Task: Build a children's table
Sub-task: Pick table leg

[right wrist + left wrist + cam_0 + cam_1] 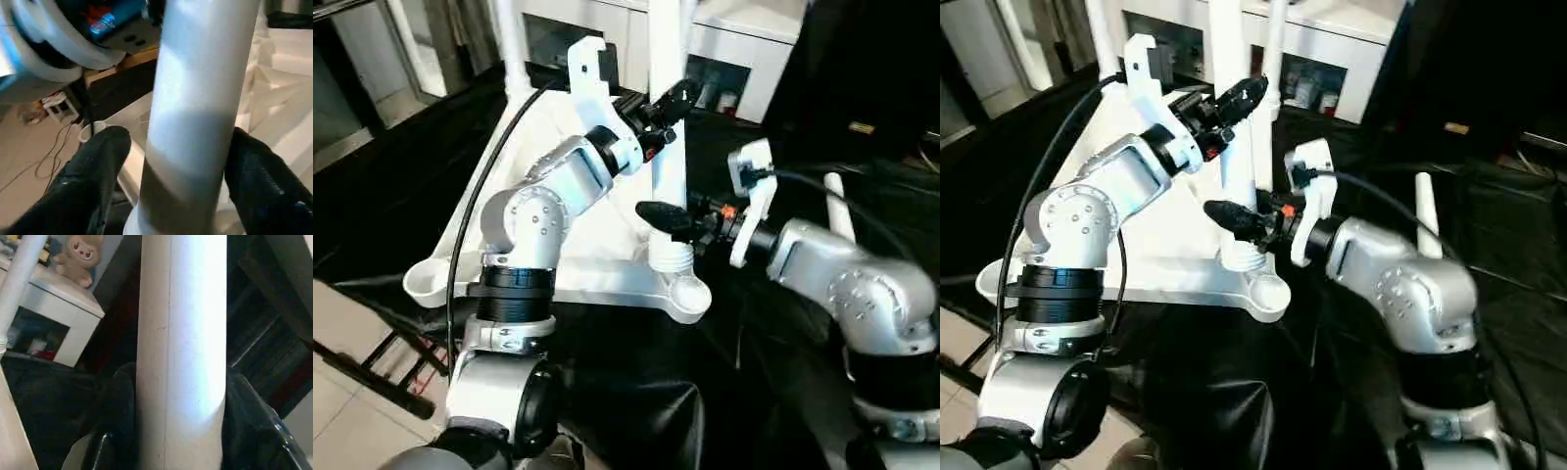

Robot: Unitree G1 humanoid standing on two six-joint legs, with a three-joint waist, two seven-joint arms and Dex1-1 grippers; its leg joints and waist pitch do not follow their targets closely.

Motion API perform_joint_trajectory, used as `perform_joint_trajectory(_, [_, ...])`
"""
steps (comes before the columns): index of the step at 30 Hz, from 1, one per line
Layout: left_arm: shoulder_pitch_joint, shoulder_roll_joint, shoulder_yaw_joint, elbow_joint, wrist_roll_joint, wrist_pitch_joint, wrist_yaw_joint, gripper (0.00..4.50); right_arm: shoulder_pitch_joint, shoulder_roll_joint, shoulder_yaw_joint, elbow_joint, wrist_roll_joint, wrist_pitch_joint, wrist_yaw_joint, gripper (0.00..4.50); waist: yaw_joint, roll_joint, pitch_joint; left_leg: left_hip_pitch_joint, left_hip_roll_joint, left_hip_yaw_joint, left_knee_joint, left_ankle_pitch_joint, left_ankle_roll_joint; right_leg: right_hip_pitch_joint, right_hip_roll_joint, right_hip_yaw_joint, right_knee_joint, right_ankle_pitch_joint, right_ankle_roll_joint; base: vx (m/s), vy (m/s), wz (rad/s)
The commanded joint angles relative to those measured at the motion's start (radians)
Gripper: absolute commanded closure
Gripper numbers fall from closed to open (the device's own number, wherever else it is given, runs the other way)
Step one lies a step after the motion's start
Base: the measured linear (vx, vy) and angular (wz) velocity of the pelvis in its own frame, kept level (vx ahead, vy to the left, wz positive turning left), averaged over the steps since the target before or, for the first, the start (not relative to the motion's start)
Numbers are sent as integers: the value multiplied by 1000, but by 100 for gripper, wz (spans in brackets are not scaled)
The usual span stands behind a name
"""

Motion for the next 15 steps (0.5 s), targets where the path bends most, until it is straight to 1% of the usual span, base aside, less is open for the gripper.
perform_joint_trajectory(1, [-17,28,-49,-31,-30,38,-102,268,-17,-57,-26,19,51,64,60,118,4,-15,-97,41,46,-23,-59,-129,-12,45,-67,34,-59,-147,-159,0,0,0])
perform_joint_trajectory(2, [-16,38,-62,-41,-35,47,-132,268,-20,-71,-27,22,56,70,73,118,5,-14,-97,39,48,-22,-59,-128,-14,42,-68,35,-58,-143,-165,0,0,0])
perform_joint_trajectory(3, [-16,42,-67,-45,-40,54,-145,268,-22,-76,-28,25,58,73,79,118,5,-15,-97,38,47,-23,-59,-127,-16,43,-68,34,-57,-142,-168,0,0,0])
perform_joint_trajectory(4, [-20,58,-90,-63,-60,77,-197,268,-31,-97,-29,39,58,78,109,118,5,-13,-97,39,47,-23,-58,-133,-18,43,-68,34,-57,-147,-176,0,0,0])
perform_joint_trajectory(6, [-24,66,-102,-69,-62,80,-220,268,-35,-109,-22,46,53,82,123,118,4,-15,-96,38,48,-23,-59,-140,-17,44,-70,34,-57,-154,-183,0,0,0])
perform_joint_trajectory(7, [-28,69,-108,-71,-66,87,-235,268,-37,-122,-7,51,39,75,136,118,4,-16,-95,38,48,-22,-58,-147,-20,43,-70,34,-58,-166,-185,0,0,0])
perform_joint_trajectory(11, [-39,68,-111,-69,-73,93,-247,268,-39,-119,-3,57,41,70,146,118,4,-17,-93,38,48,-23,-59,-164,-26,43,-73,35,-62,-209,-179,0,0,0])
perform_joint_trajectory(12, [-41,69,-112,-69,-73,93,-252,268,-40,-119,-2,58,47,73,148,118,4,-15,-93,39,49,-24,-59,-169,-29,43,-72,35,-63,-217,-176,0,0,0])
perform_joint_trajectory(13, [-42,67,-111,-69,-80,95,-258,268,-41,-114,-6,59,69,86,151,118,4,-16,-92,39,49,-24,-60,-175,-31,43,-72,34,-64,-224,-175,0,0,0])
perform_joint_trajectory(15, [-43,65,-110,-69,-83,96,-260,268,-40,-110,-7,57,78,92,153,118,4,-17,-94,40,49,-24,-59,-174,-31,42,-72,34,-64,-226,-175,0,0,0])
